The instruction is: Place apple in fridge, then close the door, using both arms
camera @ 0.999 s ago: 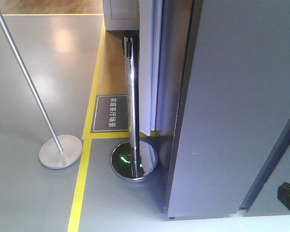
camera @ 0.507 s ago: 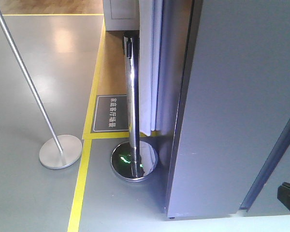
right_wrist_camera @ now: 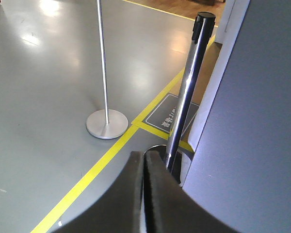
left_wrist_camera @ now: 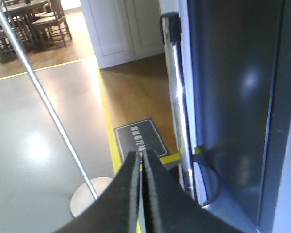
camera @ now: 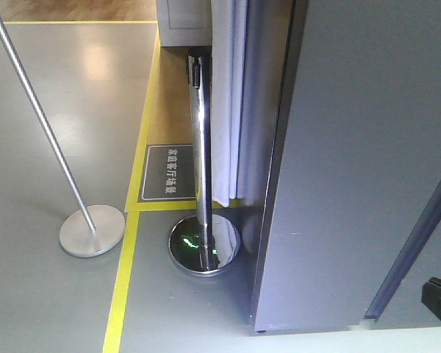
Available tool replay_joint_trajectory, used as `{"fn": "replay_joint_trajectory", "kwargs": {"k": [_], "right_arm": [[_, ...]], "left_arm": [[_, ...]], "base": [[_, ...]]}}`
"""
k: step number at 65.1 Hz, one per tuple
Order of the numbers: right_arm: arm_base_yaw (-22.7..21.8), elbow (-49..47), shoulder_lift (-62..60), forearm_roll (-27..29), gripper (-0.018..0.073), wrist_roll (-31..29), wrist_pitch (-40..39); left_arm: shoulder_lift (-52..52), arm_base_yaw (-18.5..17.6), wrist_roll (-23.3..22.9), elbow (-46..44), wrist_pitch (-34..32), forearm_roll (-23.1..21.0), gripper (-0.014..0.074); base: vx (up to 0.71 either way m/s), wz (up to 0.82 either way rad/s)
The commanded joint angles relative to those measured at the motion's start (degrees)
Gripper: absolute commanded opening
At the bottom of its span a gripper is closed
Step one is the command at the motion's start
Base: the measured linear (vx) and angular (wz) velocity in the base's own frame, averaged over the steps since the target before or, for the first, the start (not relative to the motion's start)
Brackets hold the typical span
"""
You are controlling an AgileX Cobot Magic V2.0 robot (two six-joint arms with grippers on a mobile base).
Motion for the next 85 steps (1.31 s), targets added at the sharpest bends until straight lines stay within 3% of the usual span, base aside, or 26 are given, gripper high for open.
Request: {"fn": "replay_joint_trajectory", "kwargs": {"k": [1, 12, 18, 23, 32, 41, 56, 67, 78, 85], "right_arm": [[-0.1, -1.38, 0.56, 1.92, -0.0003, -0.15, -2.77], [-0.1, -1.38, 0.56, 1.92, -0.0003, -0.15, -2.55], [-0.1, -1.38, 0.56, 2.08, -0.0003, -0.15, -2.37], [-0.1, -1.38, 0.56, 2.13, -0.0003, -0.15, -2.31], [-0.1, -1.38, 0.56, 2.14, -0.0003, -0.15, -2.18], [-0.1, -1.38, 0.56, 2.13, -0.0003, -0.15, -2.12], [-0.1, -1.38, 0.56, 2.14, -0.0003, -0.15, -1.93], [-0.1, -1.38, 0.56, 2.14, -0.0003, -0.15, -1.93], [-0.1, -1.38, 0.56, 2.14, -0.0003, -0.15, -1.93], [-0.1, -1.38, 0.56, 2.14, -0.0003, -0.15, -1.93]], "left_arm": [[-2.48, 0.09, -7.23, -0.16, -8.84, 2.26, -0.0008], [-7.51, 0.09, -8.89, 4.9, -16.04, 2.55, -0.0008], [-8.87, 0.09, -8.99, 4.82, -14.47, 7.77, -0.0008], [-9.64, 0.09, -10.31, 4.82, -13.67, 15.24, -0.0008], [-11.73, 0.09, -16.77, 4.82, -12.93, 21.6, -0.0008], [-13.57, 0.09, -22.28, 4.82, -12.91, 21.83, -0.0008], [-14.58, 0.09, -27.48, 4.82, -12.96, 23.41, -0.0008], [-14.58, 0.09, -28.16, 4.82, -12.41, 23.36, -0.0008], [-14.58, 0.28, -28.21, 4.82, -6.84, 23.29, -0.0008], [-14.58, 2.33, -28.21, 4.82, -7.54, 23.29, -0.0008]], "base": [[0.0, 0.0], [0.0, 0.0], [0.0, 0.0], [0.0, 0.0], [0.0, 0.0], [0.0, 0.0], [0.0, 0.0], [0.0, 0.0], [0.0, 0.0], [0.0, 0.0]]}}
